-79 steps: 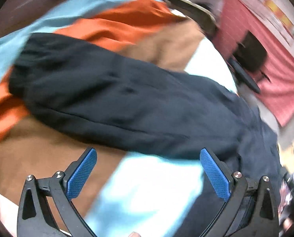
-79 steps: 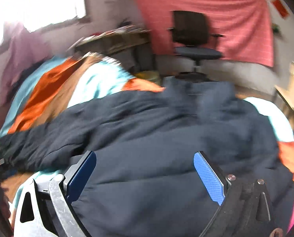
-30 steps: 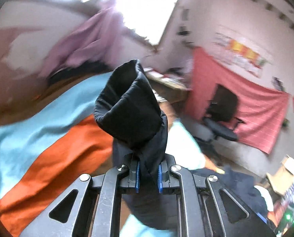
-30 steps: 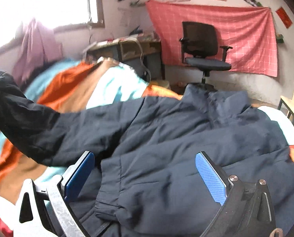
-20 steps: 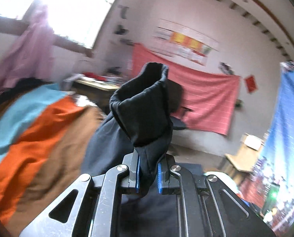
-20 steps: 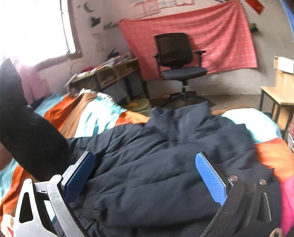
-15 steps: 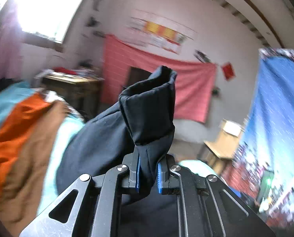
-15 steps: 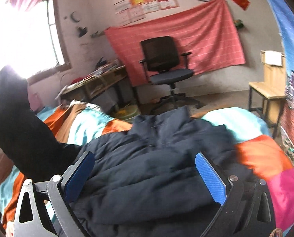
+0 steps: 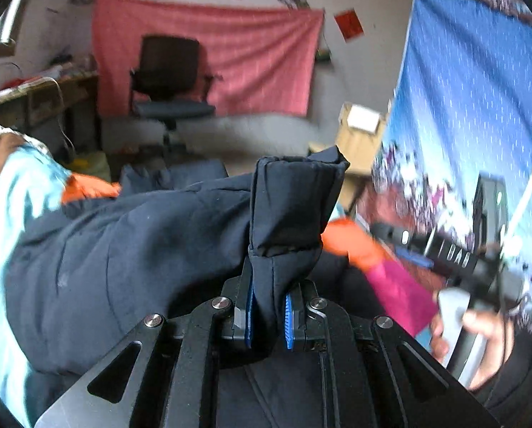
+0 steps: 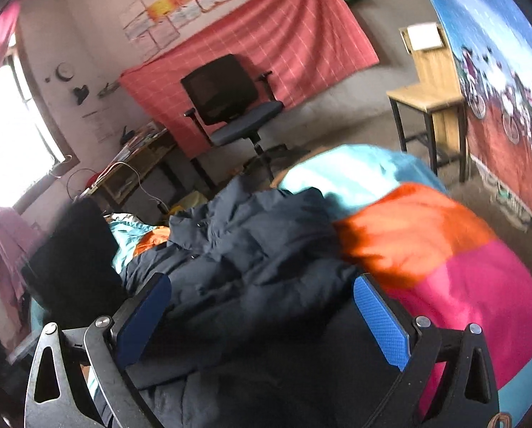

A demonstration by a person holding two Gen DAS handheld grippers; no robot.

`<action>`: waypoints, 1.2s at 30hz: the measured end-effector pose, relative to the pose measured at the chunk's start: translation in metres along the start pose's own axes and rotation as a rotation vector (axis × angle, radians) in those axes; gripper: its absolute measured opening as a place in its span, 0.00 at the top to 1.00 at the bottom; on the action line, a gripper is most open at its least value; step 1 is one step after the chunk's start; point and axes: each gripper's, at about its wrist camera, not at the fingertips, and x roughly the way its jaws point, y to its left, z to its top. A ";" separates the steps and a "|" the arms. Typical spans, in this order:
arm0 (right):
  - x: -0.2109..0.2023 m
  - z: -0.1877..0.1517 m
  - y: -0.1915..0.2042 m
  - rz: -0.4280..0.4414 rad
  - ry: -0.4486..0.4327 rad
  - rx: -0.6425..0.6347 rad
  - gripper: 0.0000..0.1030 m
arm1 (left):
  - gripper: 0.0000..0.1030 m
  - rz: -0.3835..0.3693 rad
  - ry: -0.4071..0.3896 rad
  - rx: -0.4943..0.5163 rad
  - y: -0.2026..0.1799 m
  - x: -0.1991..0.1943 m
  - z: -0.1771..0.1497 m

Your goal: Fold large clothes

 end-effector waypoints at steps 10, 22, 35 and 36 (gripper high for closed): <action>0.023 -0.012 -0.048 0.221 0.145 0.307 0.00 | 0.87 -0.032 0.186 0.055 -0.008 0.041 -0.048; 0.037 -0.040 -0.049 0.308 0.295 0.418 0.00 | 0.08 -0.151 0.271 0.060 -0.010 0.045 -0.074; 0.048 -0.070 -0.025 0.358 0.407 0.389 0.04 | 0.08 -0.094 0.117 -0.046 0.013 -0.017 -0.078; 0.048 -0.072 -0.022 0.362 0.408 0.384 0.06 | 0.08 -0.062 0.083 -0.058 0.020 -0.027 -0.077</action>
